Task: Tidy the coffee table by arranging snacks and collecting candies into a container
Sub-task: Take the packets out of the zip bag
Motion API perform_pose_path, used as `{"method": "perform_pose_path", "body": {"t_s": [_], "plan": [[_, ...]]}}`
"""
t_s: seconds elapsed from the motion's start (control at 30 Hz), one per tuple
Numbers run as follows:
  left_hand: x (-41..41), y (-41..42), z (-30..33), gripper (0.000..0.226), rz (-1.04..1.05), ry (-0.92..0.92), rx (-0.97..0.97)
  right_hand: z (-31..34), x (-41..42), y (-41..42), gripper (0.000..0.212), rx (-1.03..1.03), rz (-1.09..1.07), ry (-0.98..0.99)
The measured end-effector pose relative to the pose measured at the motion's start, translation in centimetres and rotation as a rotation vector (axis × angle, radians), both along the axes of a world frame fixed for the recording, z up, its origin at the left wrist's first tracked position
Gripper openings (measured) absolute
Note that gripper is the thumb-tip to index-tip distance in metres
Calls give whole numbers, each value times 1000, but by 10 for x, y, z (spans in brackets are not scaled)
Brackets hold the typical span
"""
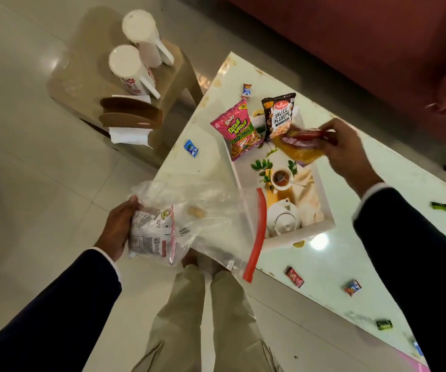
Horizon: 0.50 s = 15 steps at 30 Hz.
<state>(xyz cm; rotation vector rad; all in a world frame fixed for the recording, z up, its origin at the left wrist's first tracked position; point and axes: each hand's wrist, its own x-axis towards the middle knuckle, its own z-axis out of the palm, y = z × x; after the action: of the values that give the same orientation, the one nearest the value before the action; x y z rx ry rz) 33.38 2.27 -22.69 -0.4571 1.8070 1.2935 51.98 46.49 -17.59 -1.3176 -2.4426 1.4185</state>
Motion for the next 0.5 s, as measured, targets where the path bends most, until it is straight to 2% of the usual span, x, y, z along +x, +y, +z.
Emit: {"method": "perform_pose_path", "body": {"t_s": [0.13,0.2,0.27,0.37,0.43,0.5], "plan": [[-4,14,-3,36,-42,-1,40,-28,-66,-7,18,114,445,-236],[-5,20,-5,37,-42,-8,60,-41,-91,-14,19,110,583,-309],[-6,22,-7,35,-42,-13,71,-51,-108,-21,20,104,632,-350],[-5,24,-7,34,-55,-16,93,-65,-116,-26,29,59,434,-294],[-7,24,-8,34,-60,-13,110,-72,-111,-31,52,65,151,-184],[-8,24,-10,34,-60,-13,127,-79,-99,-38,68,36,-65,-164]]}}
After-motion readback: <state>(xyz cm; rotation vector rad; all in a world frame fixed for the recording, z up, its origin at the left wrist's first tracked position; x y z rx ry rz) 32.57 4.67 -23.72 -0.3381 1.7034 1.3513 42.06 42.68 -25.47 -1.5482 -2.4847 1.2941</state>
